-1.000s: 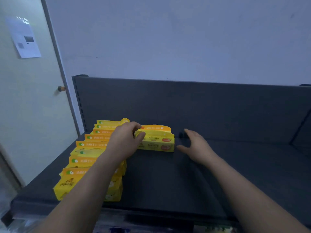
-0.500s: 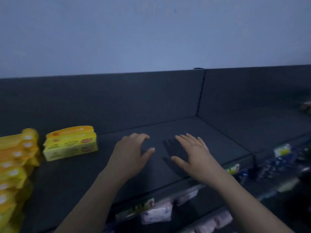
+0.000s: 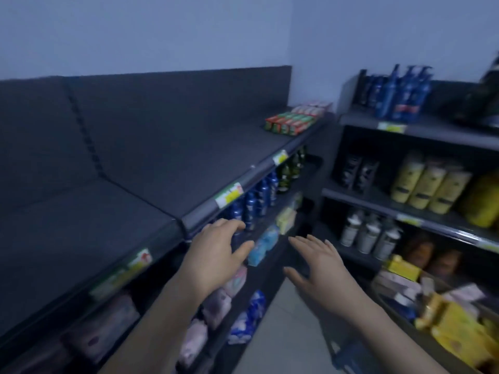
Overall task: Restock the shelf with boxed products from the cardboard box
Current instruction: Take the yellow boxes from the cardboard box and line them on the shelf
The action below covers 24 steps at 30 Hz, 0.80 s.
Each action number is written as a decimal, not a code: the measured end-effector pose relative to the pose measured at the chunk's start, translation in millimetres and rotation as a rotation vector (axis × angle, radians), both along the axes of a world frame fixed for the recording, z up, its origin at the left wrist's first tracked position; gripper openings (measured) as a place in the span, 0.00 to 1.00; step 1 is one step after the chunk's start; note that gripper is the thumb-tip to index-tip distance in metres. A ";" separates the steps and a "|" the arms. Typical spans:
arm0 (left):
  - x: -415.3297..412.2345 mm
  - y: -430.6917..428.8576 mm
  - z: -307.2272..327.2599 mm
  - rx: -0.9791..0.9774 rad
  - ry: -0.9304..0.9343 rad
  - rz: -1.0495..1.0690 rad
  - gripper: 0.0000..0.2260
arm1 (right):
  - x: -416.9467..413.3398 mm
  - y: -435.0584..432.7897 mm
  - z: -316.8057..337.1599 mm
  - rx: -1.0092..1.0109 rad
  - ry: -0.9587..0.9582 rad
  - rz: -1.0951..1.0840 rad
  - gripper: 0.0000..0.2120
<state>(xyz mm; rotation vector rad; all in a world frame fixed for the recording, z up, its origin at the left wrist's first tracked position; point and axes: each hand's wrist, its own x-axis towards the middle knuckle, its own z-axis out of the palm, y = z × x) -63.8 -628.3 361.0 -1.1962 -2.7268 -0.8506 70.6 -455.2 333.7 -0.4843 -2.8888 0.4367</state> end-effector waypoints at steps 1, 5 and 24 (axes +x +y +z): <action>5.2 25.8 -8.7 -0.008 -0.025 -0.038 0.18 | 12.6 20.5 -8.4 -0.005 -0.021 -0.048 0.30; 29.5 117.2 -43.4 -0.049 -0.104 -0.197 0.17 | 61.0 87.4 -35.5 -0.047 -0.097 -0.230 0.31; 37.0 439.1 -161.6 -0.401 -0.332 -0.730 0.14 | 155.0 286.8 -128.3 -0.360 -0.219 -0.967 0.24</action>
